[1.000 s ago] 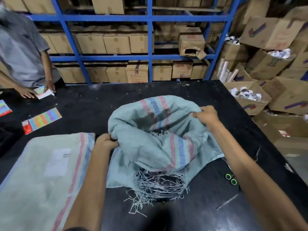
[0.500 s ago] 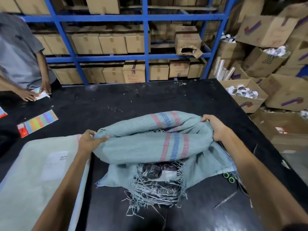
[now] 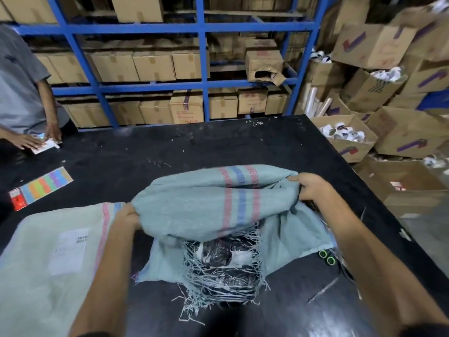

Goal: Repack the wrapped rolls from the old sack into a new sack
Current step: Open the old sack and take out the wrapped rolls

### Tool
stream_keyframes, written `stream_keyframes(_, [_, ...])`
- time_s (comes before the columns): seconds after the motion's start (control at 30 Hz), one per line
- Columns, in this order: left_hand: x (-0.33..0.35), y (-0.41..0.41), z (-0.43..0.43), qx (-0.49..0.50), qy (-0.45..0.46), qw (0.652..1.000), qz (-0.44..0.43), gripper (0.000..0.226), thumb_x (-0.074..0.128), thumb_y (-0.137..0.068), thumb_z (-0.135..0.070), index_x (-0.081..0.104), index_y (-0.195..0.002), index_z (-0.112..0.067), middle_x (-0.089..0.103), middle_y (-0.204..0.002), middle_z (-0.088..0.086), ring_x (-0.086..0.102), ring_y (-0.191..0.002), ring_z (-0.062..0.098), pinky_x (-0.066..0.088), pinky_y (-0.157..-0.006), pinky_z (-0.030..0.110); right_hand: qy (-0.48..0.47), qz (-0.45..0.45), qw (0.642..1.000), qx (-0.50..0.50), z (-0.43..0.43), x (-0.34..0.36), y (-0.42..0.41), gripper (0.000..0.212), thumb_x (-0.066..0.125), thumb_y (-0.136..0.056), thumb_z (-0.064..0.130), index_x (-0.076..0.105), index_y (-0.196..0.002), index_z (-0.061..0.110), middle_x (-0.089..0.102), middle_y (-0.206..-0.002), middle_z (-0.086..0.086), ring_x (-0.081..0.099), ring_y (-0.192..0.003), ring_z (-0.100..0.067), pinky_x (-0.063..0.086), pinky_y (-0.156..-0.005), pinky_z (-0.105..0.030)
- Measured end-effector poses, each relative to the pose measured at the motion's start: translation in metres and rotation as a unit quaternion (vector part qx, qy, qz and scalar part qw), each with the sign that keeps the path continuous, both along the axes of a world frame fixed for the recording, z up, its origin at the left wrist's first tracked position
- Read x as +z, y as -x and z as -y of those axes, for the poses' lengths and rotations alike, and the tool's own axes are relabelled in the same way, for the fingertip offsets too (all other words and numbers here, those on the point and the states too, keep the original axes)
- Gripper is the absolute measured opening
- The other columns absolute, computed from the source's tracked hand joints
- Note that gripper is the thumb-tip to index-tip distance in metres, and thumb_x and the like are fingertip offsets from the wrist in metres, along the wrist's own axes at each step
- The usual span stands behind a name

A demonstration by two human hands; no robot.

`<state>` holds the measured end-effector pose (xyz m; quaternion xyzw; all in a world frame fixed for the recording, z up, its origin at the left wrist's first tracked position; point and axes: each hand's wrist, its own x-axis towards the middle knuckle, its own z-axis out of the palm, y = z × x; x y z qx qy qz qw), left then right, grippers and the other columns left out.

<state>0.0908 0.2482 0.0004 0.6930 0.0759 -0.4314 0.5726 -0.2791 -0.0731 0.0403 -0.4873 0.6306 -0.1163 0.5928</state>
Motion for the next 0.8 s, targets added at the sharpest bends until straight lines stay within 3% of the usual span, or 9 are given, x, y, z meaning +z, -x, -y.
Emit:
stream_keyframes(0.1, [0.0, -0.035, -0.007, 0.038, 0.019, 0.994, -0.1, 0.027, 0.044, -0.105, -0.023, 0.062, -0.115, -0.006, 0.075, -0.082, 0.013, 0.06, -0.098, 0.028, 0.045, -0.078, 0.041, -0.11, 0.094, 0.989, 0.007, 0.005, -0.029, 0.022, 0.025, 0.065, -0.089, 0.012, 0.073, -0.099, -0.009, 0.072, -0.107, -0.027, 0.072, -0.094, -0.037, 0.058, -0.086, -0.051])
stream_keyframes(0.2, [0.01, -0.026, -0.006, 0.011, 0.036, 0.998, -0.048, 0.02, 0.055, -0.096, -0.029, 0.068, -0.09, -0.015, 0.075, -0.083, 0.003, 0.064, -0.092, 0.023, 0.049, -0.078, 0.038, -0.079, 0.069, 0.994, 0.033, -0.005, -0.047, 0.015, 0.039, 0.07, -0.082, 0.019, 0.067, -0.112, -0.007, 0.066, -0.122, -0.029, 0.066, -0.109, -0.039, 0.051, -0.1, -0.053])
stream_keyframes(0.33, [0.01, -0.015, 0.009, -0.099, -0.085, 0.973, 0.189, 0.044, 0.071, -0.082, -0.047, 0.062, -0.09, -0.005, 0.064, -0.087, 0.007, 0.064, -0.101, 0.036, 0.052, -0.089, 0.046, 0.099, -0.05, 0.988, 0.109, -0.01, -0.04, -0.017, 0.041, 0.068, -0.088, 0.025, 0.062, -0.124, 0.006, 0.066, -0.127, -0.017, 0.064, -0.112, -0.034, 0.052, -0.099, -0.043])
stream_keyframes(0.4, [0.006, 0.004, 0.019, -0.138, -0.181, 0.921, 0.317, 0.063, 0.078, -0.077, -0.046, 0.055, -0.112, 0.001, 0.061, -0.105, 0.013, 0.061, -0.109, 0.04, 0.048, -0.092, 0.046, 0.246, -0.193, 0.929, 0.199, -0.019, -0.039, -0.029, 0.043, 0.061, -0.094, 0.028, 0.052, -0.134, 0.015, 0.062, -0.128, -0.015, 0.059, -0.119, -0.034, 0.048, -0.096, -0.037])
stream_keyframes(0.47, [0.001, 0.021, 0.033, -0.168, -0.246, 0.819, 0.491, 0.067, 0.083, -0.074, -0.033, 0.048, -0.123, -0.003, 0.058, -0.117, 0.021, 0.054, -0.111, 0.043, 0.044, -0.092, 0.048, 0.349, -0.32, 0.843, 0.255, -0.038, -0.042, -0.039, 0.049, 0.06, -0.093, 0.024, 0.043, -0.139, 0.021, 0.056, -0.129, -0.016, 0.054, -0.121, -0.038, 0.045, -0.095, -0.043])
stream_keyframes(0.53, [-0.001, 0.042, 0.051, -0.196, -0.219, 0.685, 0.667, 0.059, 0.082, -0.066, -0.013, 0.055, -0.118, -0.002, 0.058, -0.111, 0.023, 0.054, -0.102, 0.043, 0.043, -0.087, 0.048, 0.474, -0.378, 0.745, 0.278, -0.056, -0.055, -0.049, 0.065, 0.069, -0.08, 0.009, 0.043, -0.139, 0.023, 0.047, -0.131, -0.013, 0.047, -0.119, -0.035, 0.044, -0.092, -0.046])
stream_keyframes(0.57, [-0.004, 0.055, 0.061, -0.234, -0.162, 0.654, 0.7, 0.05, 0.077, -0.067, -0.004, 0.06, -0.114, -0.002, 0.061, -0.106, 0.021, 0.056, -0.099, 0.041, 0.045, -0.085, 0.047, 0.523, -0.345, 0.718, 0.303, -0.064, -0.06, -0.052, 0.07, 0.071, -0.074, 0.003, 0.047, -0.136, 0.024, 0.046, -0.129, -0.01, 0.048, -0.115, -0.032, 0.046, -0.088, -0.044])
stream_keyframes(0.7, [-0.027, 0.095, 0.088, -0.499, -0.12, 0.653, 0.557, 0.022, 0.051, -0.098, -0.021, 0.059, -0.116, -0.011, 0.069, -0.103, 0.015, 0.065, -0.095, 0.035, 0.049, -0.075, 0.041, 0.451, -0.191, 0.715, 0.498, -0.089, -0.076, -0.059, 0.049, 0.054, -0.087, -0.002, 0.058, -0.13, 0.021, 0.061, -0.125, -0.008, 0.061, -0.11, -0.03, 0.05, -0.085, -0.038])
stream_keyframes(0.8, [-0.039, 0.097, 0.087, -0.47, -0.145, 0.668, 0.559, 0.027, 0.041, -0.104, -0.029, 0.057, -0.094, -0.009, 0.068, -0.09, 0.015, 0.065, -0.084, 0.036, 0.046, -0.066, 0.041, 0.375, -0.266, 0.721, 0.518, -0.085, -0.085, -0.051, 0.028, 0.05, -0.094, 0.01, 0.065, -0.117, 0.015, 0.069, -0.115, -0.016, 0.064, -0.108, -0.035, 0.047, -0.081, -0.036])
